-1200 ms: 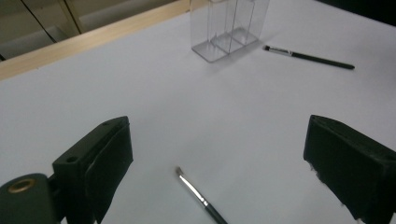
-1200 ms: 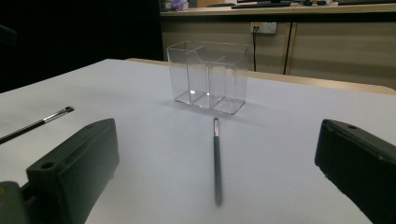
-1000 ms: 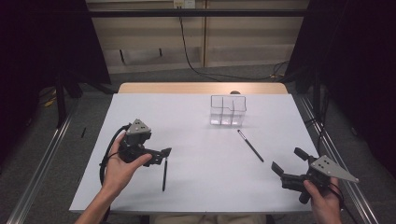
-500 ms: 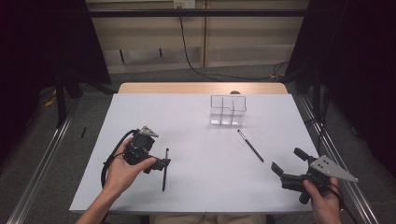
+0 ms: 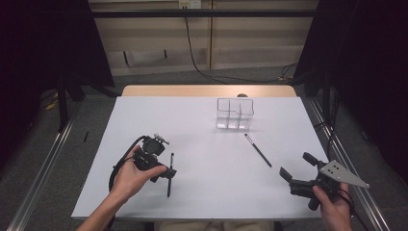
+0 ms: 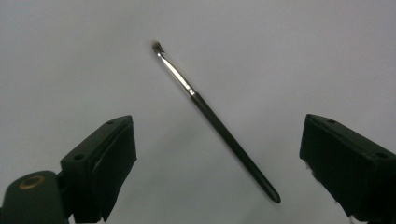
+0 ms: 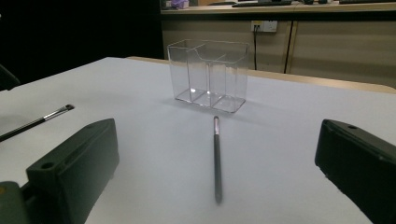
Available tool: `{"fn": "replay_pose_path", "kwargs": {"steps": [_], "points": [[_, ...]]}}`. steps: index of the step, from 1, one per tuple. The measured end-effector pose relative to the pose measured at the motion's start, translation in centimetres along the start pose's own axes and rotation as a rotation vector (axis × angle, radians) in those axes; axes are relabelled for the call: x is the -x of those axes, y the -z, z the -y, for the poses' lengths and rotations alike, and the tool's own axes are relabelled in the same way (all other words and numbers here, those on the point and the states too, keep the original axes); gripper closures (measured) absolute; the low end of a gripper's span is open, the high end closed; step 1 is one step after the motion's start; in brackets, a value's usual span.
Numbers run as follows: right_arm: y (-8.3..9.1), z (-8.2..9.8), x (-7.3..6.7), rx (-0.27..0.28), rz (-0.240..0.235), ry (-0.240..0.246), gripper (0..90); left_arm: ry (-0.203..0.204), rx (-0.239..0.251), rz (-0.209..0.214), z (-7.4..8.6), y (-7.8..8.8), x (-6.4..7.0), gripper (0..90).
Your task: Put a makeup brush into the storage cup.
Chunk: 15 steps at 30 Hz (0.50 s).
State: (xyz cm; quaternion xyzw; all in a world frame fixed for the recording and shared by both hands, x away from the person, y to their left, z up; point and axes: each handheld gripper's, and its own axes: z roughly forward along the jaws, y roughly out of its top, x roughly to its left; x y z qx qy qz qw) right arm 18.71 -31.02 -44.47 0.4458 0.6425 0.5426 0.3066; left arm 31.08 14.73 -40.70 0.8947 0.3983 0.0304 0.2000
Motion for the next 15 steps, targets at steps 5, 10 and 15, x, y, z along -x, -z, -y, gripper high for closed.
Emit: {"fn": "replay_pose_path", "kwargs": {"steps": [5, 10, 15], "points": [[0.0, 0.0, 0.0, -0.003, 0.003, 0.001, 0.0, -0.010, -0.056, -0.008, 0.1, -0.7, 0.0, 6.1], [-0.1, 0.0, 0.0, -0.005, -0.002, 0.002, 0.0, 0.011, -0.095, 0.029, 0.1, -0.8, -0.2, 4.5], [0.0, 0.0, 0.0, -0.006, -0.003, 0.008, 0.0, 0.009, -0.141, 0.040, 0.1, -1.2, -0.2, 7.1]]}}
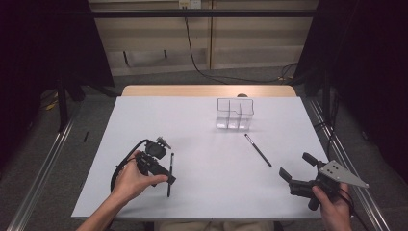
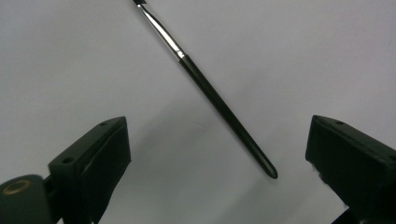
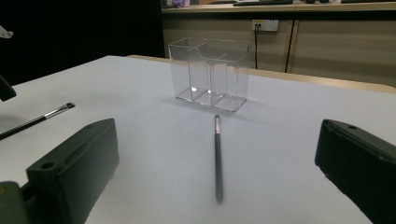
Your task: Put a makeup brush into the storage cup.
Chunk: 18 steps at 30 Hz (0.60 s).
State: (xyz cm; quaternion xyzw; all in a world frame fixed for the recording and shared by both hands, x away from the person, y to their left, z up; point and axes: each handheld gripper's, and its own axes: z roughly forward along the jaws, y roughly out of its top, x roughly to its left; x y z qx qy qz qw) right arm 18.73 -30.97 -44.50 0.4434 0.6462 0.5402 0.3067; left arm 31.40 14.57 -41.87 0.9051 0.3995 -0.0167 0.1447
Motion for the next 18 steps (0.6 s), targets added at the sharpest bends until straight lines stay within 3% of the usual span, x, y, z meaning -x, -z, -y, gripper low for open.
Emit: {"fn": "replay_pose_path", "kwargs": {"steps": [10, 15, 18], "points": [[-0.1, 0.0, 0.0, -0.007, -0.006, 0.000, 0.0, -0.013, -0.013, -0.019, 0.2, -0.5, 0.7, 25.3], [-0.1, 0.1, 0.0, -0.009, -0.008, 0.000, 0.0, 0.038, -0.018, 0.022, 0.2, -1.2, 0.9, 39.6], [-0.1, 0.1, -0.1, -0.011, -0.008, -0.001, 0.0, 0.049, -0.033, 0.019, -0.1, -1.5, 0.8, 41.3]]}}
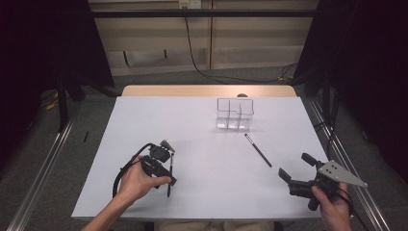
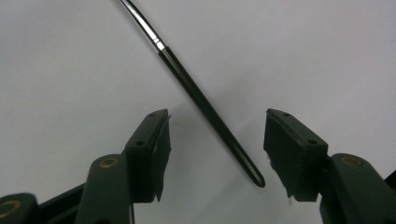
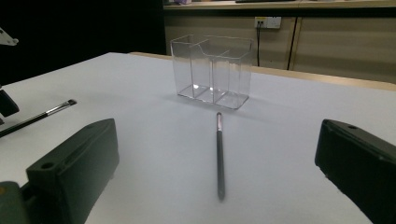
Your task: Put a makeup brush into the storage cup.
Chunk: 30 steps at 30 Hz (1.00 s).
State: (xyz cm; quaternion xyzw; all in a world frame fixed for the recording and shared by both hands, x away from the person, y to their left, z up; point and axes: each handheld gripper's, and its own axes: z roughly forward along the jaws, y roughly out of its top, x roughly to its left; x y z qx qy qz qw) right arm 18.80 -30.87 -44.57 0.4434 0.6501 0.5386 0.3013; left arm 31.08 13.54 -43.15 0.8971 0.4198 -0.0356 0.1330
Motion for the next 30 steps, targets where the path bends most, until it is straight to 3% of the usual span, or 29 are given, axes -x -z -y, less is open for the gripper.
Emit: {"fn": "replay_pose_path", "kwargs": {"steps": [3, 8, 10, 13, 19, 21, 25, 27, 28, 29, 30], "points": [[0.0, 0.0, 0.0, -0.001, -0.001, 0.000, 0.0, 0.005, -0.029, -0.008, -0.3, -0.3, -0.1, 43.2], [0.0, 0.0, 0.0, -0.004, -0.003, -0.001, 0.0, 0.007, -0.031, -0.023, -0.5, -0.8, 0.3, 46.9], [0.0, 0.0, 0.0, -0.004, -0.008, 0.001, 0.0, -0.028, -0.031, -0.058, -0.6, -0.8, 0.6, 48.1], [0.0, 0.0, 0.0, -0.002, -0.013, 0.002, 0.0, -0.027, -0.027, -0.056, -0.5, -0.9, 0.8, 50.3], [0.0, 0.0, 0.0, -0.005, -0.012, 0.004, 0.0, 0.017, -0.047, -0.041, -0.7, -1.4, 0.7, 56.6], [-0.1, 0.1, -0.1, -0.009, -0.009, 0.007, 0.0, 0.013, -0.068, -0.085, -1.0, -1.5, 0.9, 62.3], [-0.1, 0.1, -0.1, -0.009, -0.009, 0.006, 0.0, 0.012, -0.083, -0.096, -1.1, -1.5, 0.6, 72.7], [0.0, 0.1, -0.1, -0.009, -0.009, 0.007, 0.0, 0.013, -0.082, -0.087, -1.1, -1.5, 0.5, 73.3], [0.0, 0.1, -0.1, -0.009, -0.009, 0.007, 0.0, 0.008, -0.082, -0.096, -1.1, -1.6, 0.6, 73.3], [-0.1, 0.1, -0.1, -0.012, -0.009, 0.007, 0.0, -0.009, -0.077, -0.136, -1.0, -1.7, 1.2, 73.2], [-0.1, 0.1, -0.1, -0.012, -0.009, 0.007, 0.0, -0.009, -0.077, -0.136, -1.0, -1.7, 1.2, 73.6]]}}
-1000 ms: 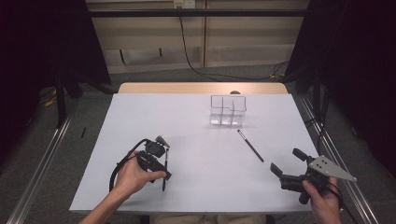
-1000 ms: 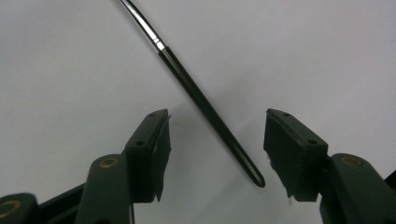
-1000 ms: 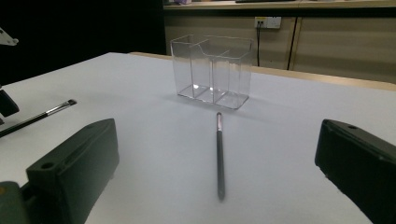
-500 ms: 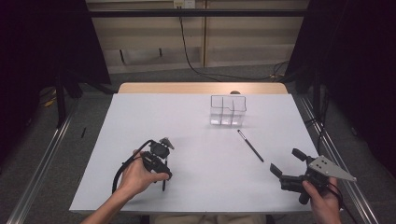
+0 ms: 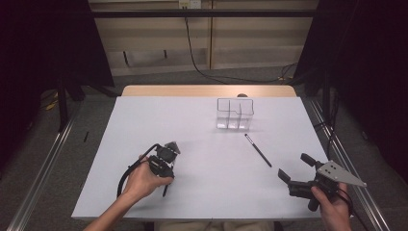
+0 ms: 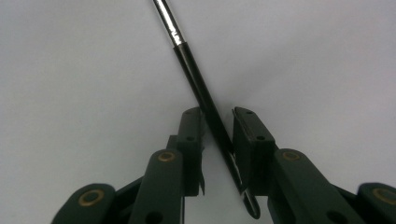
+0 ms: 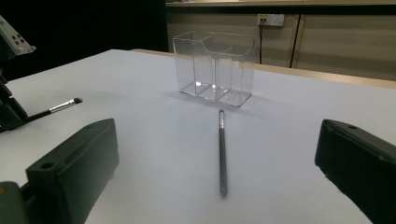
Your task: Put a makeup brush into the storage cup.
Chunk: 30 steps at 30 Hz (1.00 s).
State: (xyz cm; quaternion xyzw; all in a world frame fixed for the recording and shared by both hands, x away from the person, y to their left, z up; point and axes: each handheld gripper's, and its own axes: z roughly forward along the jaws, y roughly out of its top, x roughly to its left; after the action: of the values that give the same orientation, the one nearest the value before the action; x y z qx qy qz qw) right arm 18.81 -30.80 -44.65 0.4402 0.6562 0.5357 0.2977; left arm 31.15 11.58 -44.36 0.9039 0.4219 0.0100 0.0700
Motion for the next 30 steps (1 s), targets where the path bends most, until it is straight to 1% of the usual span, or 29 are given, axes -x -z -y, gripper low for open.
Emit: {"fn": "replay_pose_path", "kwargs": {"steps": [1, 2, 3, 4, 5, 6, 7, 8, 9, 10, 11, 14, 15, 18, 19, 20, 22, 24, 25, 27, 28, 30], "points": [[0.0, 0.0, 0.0, 0.000, 0.000, -0.001, 0.0, -0.007, 0.004, -0.023, 0.0, 0.0, 0.3, 74.0], [0.0, 0.0, 0.0, -0.001, -0.001, -0.002, 0.0, -0.015, -0.005, -0.026, -0.1, 0.0, 0.4, 74.3], [-0.1, 0.0, 0.0, -0.002, 0.000, -0.001, 0.0, -0.015, -0.005, -0.026, -0.1, 0.0, 0.4, 74.7], [-0.1, 0.0, 0.0, -0.002, 0.000, -0.002, 0.0, -0.020, -0.015, -0.017, -0.2, 0.0, 0.3, 75.0], [-0.1, 0.0, 0.0, -0.002, 0.001, -0.001, 0.0, -0.020, -0.013, -0.012, -0.2, -0.1, 0.2, 75.3], [-0.1, 0.0, -0.1, -0.003, 0.000, 0.000, 0.0, -0.036, -0.020, -0.015, -0.3, -0.1, 0.3, 75.5], [-0.1, 0.0, -0.1, -0.002, -0.001, -0.002, 0.0, -0.057, -0.023, -0.028, -0.3, -0.1, 0.4, 75.6], [0.0, 0.0, -0.1, -0.001, 0.000, -0.002, 0.0, -0.067, -0.024, -0.031, -0.4, -0.1, 0.7, 76.3], [0.0, 0.0, -0.1, -0.001, 0.000, -0.002, 0.0, -0.067, -0.024, -0.031, -0.4, -0.1, 0.7, 80.4], [0.0, 0.0, -0.1, -0.001, 0.000, -0.002, 0.0, -0.077, -0.029, -0.028, -0.5, -0.1, 0.9, 80.4], [0.0, 0.0, 0.0, 0.000, 0.001, -0.002, 0.0, -0.084, -0.031, -0.028, -0.5, -0.1, 1.0, 84.3], [0.0, 0.0, 0.0, 0.000, 0.002, -0.003, 0.0, -0.084, -0.023, -0.019, -0.4, -0.2, 0.8, 84.4], [0.0, 0.0, -0.1, 0.002, 0.002, -0.004, 0.0, -0.092, -0.025, -0.017, -0.4, -0.1, 0.8, 84.5], [0.0, 0.0, -0.1, -0.001, 0.001, -0.002, 0.0, -0.088, -0.020, 0.001, -0.4, -0.1, 0.5, 84.5], [0.0, 0.0, -0.1, 0.000, 0.001, -0.001, 0.0, -0.083, -0.005, 0.023, -0.2, 0.0, 0.2, 84.6], [0.0, 0.0, 0.0, 0.001, 0.001, -0.003, 0.0, -0.083, -0.005, 0.023, -0.2, 0.0, 0.2, 84.6], [0.0, 0.0, 0.0, 0.000, 0.001, -0.001, 0.0, -0.071, 0.018, 0.054, 0.2, 0.1, -0.3, 84.6], [0.0, 0.0, 0.0, -0.001, 0.003, -0.002, 0.0, -0.062, 0.030, 0.075, 0.3, 0.1, -0.6, 84.6], [-0.1, 0.0, 0.0, -0.001, 0.001, -0.002, 0.0, -0.050, 0.041, 0.094, 0.5, 0.2, -0.9, 84.6], [-0.1, 0.0, 0.0, -0.002, 0.001, -0.004, 0.0, -0.049, 0.049, 0.098, 0.5, 0.2, -1.0, 84.6], [-0.1, 0.0, 0.0, -0.005, -0.002, 0.003, 0.0, -0.034, 0.069, 0.116, 0.7, 0.3, -1.1, 84.6], [-0.1, 0.0, -0.1, -0.004, -0.001, 0.002, 0.0, -0.033, 0.072, 0.121, 0.8, 0.3, -1.2, 84.6]]}}
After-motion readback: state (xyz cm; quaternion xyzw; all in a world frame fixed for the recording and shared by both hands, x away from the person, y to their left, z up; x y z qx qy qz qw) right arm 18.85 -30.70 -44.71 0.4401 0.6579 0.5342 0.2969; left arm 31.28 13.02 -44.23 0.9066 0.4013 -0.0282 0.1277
